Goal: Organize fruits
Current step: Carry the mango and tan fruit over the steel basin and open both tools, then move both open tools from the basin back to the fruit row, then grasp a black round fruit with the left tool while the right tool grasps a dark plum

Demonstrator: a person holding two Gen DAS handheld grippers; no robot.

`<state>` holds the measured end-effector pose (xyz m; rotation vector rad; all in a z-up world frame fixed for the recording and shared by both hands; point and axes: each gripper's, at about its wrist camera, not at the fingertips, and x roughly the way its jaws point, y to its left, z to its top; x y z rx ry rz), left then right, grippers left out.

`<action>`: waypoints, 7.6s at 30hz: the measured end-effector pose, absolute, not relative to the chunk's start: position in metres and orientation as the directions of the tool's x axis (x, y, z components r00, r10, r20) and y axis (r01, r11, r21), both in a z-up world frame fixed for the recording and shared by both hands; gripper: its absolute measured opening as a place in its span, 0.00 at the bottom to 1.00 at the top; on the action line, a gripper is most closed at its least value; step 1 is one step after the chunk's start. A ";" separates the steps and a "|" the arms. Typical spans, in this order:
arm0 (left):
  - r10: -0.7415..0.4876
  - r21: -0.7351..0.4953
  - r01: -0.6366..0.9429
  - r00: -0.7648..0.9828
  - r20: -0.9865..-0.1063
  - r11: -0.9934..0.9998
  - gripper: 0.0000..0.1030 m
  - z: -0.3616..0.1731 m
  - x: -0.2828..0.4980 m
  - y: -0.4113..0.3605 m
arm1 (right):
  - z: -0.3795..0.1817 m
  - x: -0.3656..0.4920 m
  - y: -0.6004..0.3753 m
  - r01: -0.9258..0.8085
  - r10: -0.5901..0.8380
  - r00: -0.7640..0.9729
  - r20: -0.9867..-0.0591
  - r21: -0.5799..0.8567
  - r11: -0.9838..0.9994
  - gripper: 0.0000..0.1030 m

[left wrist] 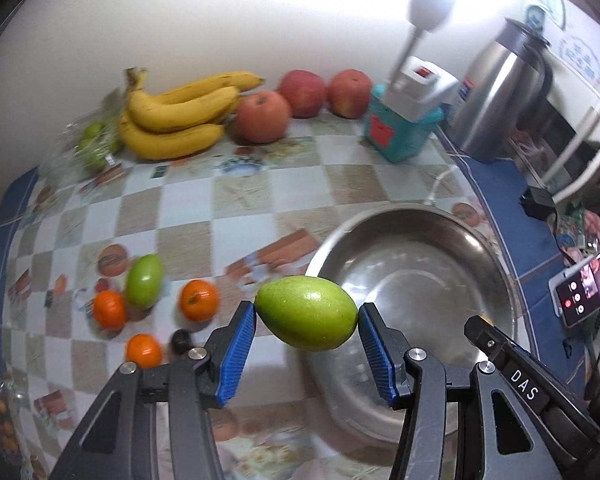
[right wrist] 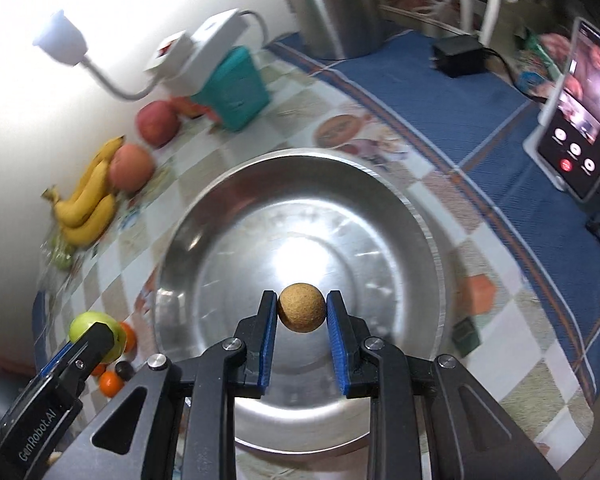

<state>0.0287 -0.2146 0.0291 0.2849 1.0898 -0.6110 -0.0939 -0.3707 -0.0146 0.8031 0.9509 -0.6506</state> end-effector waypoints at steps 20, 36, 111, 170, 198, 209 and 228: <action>-0.317 -0.082 0.638 0.263 -0.911 0.766 0.48 -0.002 0.017 -0.239 | -0.036 -0.097 -0.378 0.813 -0.135 0.353 -0.926 0.232 0.535 0.25; -0.254 -0.073 0.534 0.273 -0.928 0.842 0.60 0.002 0.038 -0.206 | -0.033 -0.091 -0.378 0.808 -0.135 0.341 -0.930 0.216 0.549 0.41; -0.178 0.013 0.321 0.559 -0.810 0.947 0.97 0.037 0.071 -0.099 | 0.001 -0.047 -0.311 0.616 -0.130 0.515 -0.847 0.261 0.744 0.98; -0.349 -0.362 -0.051 0.168 -0.922 0.931 0.44 -0.052 0.081 0.015 | -0.055 0.034 -0.196 0.292 0.180 0.468 -0.865 0.344 0.892 0.50; -0.378 -0.401 -0.141 0.162 -0.911 0.905 0.28 -0.057 0.081 0.021 | -0.060 0.038 -0.190 0.278 0.175 0.444 -0.879 0.321 0.906 0.35; -0.384 -0.407 -0.151 0.162 -0.909 0.901 0.28 -0.057 0.081 0.023 | -0.059 0.034 -0.196 0.297 0.182 0.445 -0.877 0.336 0.894 0.26; -0.371 -0.409 -0.165 0.221 -0.902 0.898 0.28 -0.045 0.081 0.033 | -0.048 0.025 -0.203 0.328 0.220 0.443 -0.869 0.385 0.863 0.25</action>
